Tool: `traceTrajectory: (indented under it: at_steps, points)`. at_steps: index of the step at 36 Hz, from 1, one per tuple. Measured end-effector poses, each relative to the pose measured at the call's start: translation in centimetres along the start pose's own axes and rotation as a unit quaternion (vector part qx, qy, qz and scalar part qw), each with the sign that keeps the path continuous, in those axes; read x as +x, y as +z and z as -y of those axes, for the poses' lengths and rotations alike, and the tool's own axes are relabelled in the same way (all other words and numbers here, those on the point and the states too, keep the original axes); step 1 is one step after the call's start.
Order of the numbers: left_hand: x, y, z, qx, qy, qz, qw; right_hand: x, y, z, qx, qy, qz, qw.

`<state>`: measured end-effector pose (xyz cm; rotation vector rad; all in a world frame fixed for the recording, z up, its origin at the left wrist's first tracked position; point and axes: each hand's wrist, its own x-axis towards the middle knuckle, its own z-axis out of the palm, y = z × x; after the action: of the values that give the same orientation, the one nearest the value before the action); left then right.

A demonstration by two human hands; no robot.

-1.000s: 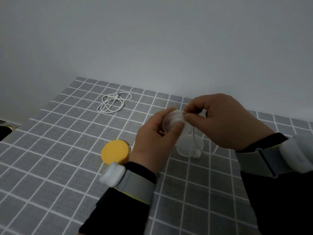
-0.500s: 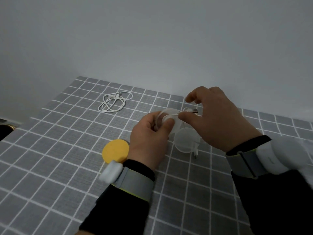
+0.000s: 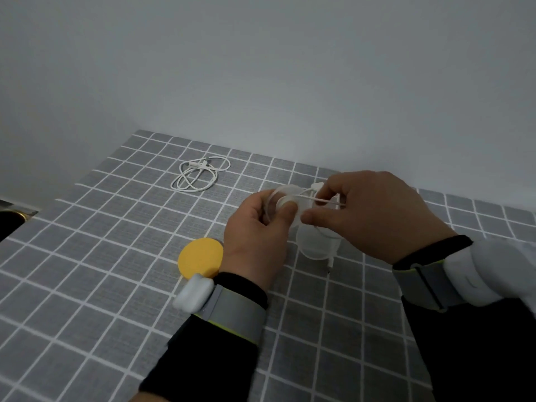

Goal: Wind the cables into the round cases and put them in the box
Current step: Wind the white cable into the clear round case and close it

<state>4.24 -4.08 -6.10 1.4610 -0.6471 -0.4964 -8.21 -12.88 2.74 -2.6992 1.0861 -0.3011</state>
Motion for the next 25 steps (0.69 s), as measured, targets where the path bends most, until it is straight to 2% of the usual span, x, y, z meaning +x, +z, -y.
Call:
traceTrajectory:
  at_steps: [6,13,20,25]
  points:
    - [0.2,-0.4,0.1,-0.038,-0.029,-0.042,0.998,-0.2,-0.6,-0.4,-0.024,0.041,0.076,0.996]
    - [0.3,-0.4,0.2,-0.117,-0.053,-0.067,0.989,0.2,-0.3,-1.0,0.043,0.018,0.059,0.997]
    - [0.4,-0.3,0.2,-0.151,-0.059,-0.074,0.984,0.8,1.7,-0.5,0.080,-0.001,0.076,0.994]
    - [0.5,-0.4,0.1,-0.188,-0.078,-0.098,0.974,0.8,3.3,0.4,0.162,0.018,0.076,0.984]
